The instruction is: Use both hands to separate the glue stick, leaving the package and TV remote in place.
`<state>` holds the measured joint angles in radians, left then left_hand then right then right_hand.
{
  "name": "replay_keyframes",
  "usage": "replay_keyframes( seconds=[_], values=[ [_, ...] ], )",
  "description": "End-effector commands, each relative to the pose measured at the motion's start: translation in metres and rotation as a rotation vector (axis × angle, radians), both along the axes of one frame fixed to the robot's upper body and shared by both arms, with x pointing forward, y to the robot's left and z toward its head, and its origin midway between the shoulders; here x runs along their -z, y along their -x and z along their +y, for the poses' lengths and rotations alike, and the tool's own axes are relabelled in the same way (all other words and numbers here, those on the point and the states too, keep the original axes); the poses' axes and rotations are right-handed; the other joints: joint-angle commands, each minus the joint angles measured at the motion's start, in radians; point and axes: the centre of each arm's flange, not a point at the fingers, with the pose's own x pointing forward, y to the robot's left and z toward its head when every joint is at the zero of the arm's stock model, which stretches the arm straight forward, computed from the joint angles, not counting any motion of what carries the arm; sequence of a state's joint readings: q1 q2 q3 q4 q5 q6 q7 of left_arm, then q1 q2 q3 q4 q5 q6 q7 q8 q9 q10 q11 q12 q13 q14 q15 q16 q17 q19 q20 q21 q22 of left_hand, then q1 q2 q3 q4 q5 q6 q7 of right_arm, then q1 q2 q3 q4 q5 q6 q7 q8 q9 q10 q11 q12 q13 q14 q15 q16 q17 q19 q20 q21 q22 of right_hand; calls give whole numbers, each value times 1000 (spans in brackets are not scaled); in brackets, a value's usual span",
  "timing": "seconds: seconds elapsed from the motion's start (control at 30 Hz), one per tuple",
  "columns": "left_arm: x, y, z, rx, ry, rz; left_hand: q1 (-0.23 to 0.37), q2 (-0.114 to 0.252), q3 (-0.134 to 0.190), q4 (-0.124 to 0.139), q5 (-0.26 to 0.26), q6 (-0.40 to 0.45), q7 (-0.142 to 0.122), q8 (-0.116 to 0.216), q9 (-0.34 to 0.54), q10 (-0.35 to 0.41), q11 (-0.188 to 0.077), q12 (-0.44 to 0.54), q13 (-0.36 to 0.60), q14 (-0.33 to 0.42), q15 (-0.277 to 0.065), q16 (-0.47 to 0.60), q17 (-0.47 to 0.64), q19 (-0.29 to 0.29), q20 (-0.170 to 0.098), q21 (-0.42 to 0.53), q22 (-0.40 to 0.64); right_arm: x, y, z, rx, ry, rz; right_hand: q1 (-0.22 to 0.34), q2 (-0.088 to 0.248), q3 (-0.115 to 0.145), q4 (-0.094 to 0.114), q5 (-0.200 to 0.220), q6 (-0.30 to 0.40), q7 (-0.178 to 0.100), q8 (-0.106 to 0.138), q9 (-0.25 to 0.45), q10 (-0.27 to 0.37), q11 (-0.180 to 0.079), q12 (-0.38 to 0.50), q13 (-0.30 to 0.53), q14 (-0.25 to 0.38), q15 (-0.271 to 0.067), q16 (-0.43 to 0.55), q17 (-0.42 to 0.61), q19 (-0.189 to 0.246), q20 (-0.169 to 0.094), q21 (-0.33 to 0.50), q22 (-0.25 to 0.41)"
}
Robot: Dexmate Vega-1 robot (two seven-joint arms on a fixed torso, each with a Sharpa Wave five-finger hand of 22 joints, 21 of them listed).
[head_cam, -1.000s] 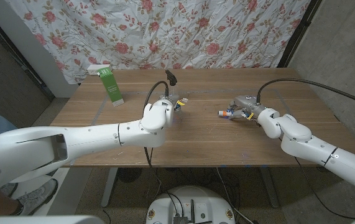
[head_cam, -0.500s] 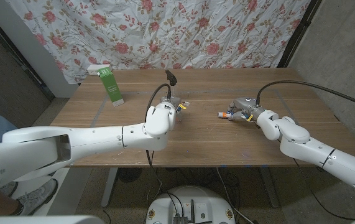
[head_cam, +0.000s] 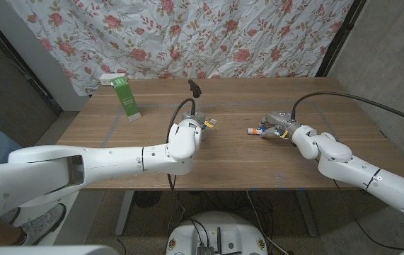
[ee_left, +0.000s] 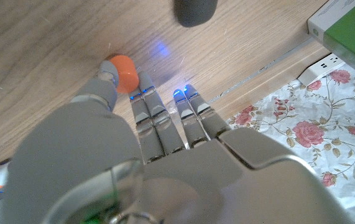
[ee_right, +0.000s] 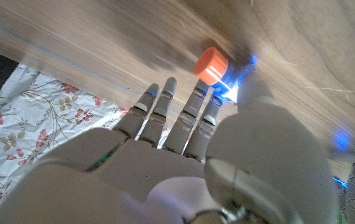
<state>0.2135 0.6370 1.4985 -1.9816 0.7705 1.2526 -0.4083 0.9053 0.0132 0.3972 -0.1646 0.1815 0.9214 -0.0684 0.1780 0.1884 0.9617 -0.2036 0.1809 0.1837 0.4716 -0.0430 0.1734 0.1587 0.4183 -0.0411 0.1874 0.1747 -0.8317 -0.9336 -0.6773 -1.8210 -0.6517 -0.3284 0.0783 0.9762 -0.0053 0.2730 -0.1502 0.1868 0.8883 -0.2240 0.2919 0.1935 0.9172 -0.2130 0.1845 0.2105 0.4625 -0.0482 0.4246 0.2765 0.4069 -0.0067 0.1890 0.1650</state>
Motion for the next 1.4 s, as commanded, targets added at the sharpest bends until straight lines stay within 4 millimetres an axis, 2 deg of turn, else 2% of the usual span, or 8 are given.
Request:
replay_keyframes(
  seconds=[0.03, 0.17, 0.37, 0.6, 0.87, 1.07, 1.13, 1.4],
  values=[
    [3, -1, 2, -23, 4, 5, -8, 2, -8, 1, 6, 1, -4, 9, 1, -9, -8, 2, 3, -4, -69, 3, 3, -5, -41, 6, 2, 0, -1, 1, -10, 5, 25, -10, -22, -8, 2, 10, -24, 0, -14, 0, -25, 0, 0, 2, -11, -131, -10, 1, -3, 7, 0, 4],
    [4, -3, 2, -30, -4, 4, -8, 3, -8, 1, 6, -1, -7, 9, 2, -13, -9, 1, 3, -5, -70, 3, 3, -5, -41, 6, 2, -1, -2, 1, -12, 11, 30, -16, -28, -11, 2, 13, -47, 0, -26, 0, -44, 0, -1, 2, -25, -129, -17, 2, -6, 9, -1, 4],
    [7, -5, 2, -40, -10, -1, -9, 4, -9, 0, 7, -6, -7, 8, 2, -18, -10, 0, 3, -5, -68, 3, 3, -7, -42, 6, 2, -2, -2, 1, -17, 14, 43, -26, -53, -13, -1, 27, -123, 1, -62, -1, -121, 2, -4, 2, -65, -106, -48, -4, -22, 17, -2, 4],
    [7, -6, 1, -46, -19, -6, -12, 1, -13, -1, 7, -20, -9, 5, 1, -42, -11, -5, 3, -7, -63, 3, 3, -13, -41, 5, 2, -3, -3, 0, -25, 15, 45, -48, -78, -17, 3, 44, -213, 2, -92, -1, -191, 23, -3, 2, -86, -91, -69, -5, -35, 21, -2, 4],
    [5, -6, 4, -53, -24, 7, -28, -15, -27, 1, 6, -48, -14, 2, 1, -75, -14, -7, 3, -15, -51, 1, 4, -26, -39, 3, 1, -5, -4, 1, -30, 19, 49, -73, -94, -27, 9, 55, -246, 3, -97, -1, -221, 37, -2, 2, -101, -77, -80, -4, -48, 27, -4, 5],
    [5, -6, 4, -69, -27, 20, -48, -33, -43, 4, 5, -84, -15, -2, -1, -114, -12, -8, 3, -25, -37, 1, 4, -42, -35, 1, 1, -4, -5, 0, -26, 20, 51, -83, -92, -28, 14, 58, -250, 3, -96, -1, -221, 39, 2, 2, -104, -76, -81, -3, -51, 30, -4, 5],
    [5, -5, 4, -71, -27, 19, -59, -41, -51, 5, 5, -100, -16, 0, -1, -142, -11, -9, 3, -36, -23, 0, 5, -52, -32, 0, 0, -4, -5, 0, -26, 21, 49, -85, -92, -28, 15, 59, -251, 3, -95, -1, -221, 38, 2, 2, -103, -76, -81, -2, -51, 30, -4, 5],
    [3, 0, 4, -77, -36, 19, -84, -67, -71, 7, 4, -133, -18, 0, -3, -176, -13, -5, 2, -50, -21, 1, 6, -70, -28, -2, -1, -3, -4, 0, -26, 17, 49, -93, -87, -28, 19, 62, -250, 3, -92, -1, -223, 43, 4, 2, -103, -75, -82, 0, -51, 30, -3, 5]
  ],
)
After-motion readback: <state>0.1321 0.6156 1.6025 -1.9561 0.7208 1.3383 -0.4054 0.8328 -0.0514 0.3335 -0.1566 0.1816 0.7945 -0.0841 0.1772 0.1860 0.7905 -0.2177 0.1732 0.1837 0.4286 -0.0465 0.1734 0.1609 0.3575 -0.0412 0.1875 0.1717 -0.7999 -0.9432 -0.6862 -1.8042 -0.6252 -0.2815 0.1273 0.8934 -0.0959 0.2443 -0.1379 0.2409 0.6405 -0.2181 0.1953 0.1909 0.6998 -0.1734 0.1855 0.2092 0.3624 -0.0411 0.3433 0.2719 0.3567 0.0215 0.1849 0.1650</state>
